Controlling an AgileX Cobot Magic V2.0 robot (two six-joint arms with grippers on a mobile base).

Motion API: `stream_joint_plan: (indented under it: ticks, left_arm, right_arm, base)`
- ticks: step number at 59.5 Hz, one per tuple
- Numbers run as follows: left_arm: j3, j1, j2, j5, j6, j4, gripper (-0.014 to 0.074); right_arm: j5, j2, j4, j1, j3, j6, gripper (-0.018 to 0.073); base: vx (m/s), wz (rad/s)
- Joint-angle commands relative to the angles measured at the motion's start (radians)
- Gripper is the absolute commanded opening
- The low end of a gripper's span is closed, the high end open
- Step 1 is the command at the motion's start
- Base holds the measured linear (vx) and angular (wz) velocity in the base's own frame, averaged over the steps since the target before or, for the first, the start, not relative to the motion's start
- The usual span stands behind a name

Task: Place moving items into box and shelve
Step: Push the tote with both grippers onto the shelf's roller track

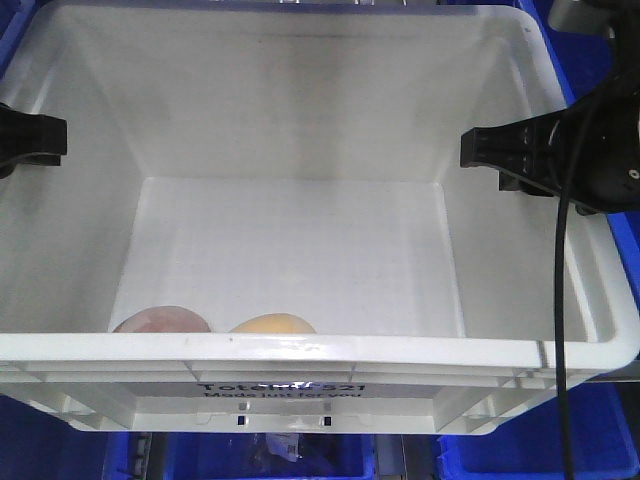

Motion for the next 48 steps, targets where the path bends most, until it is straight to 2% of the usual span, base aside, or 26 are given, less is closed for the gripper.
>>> stream_joint_plan:
  ticks: [1, 48]
  left_arm:
    - [-0.035, 0.008, -0.026, -0.080, -0.004, 0.108, 0.0067]
    - [-0.035, 0.008, -0.026, -0.081, -0.004, 0.108, 0.0067]
  right_arm:
    - [-0.036, -0.044, -0.133, -0.013, -0.037, 0.004, 0.0127]
    - [-0.036, -0.044, -0.133, -0.013, -0.037, 0.004, 0.0127]
  base:
    - [0.10, -0.04]
    - [0.03, -0.01]
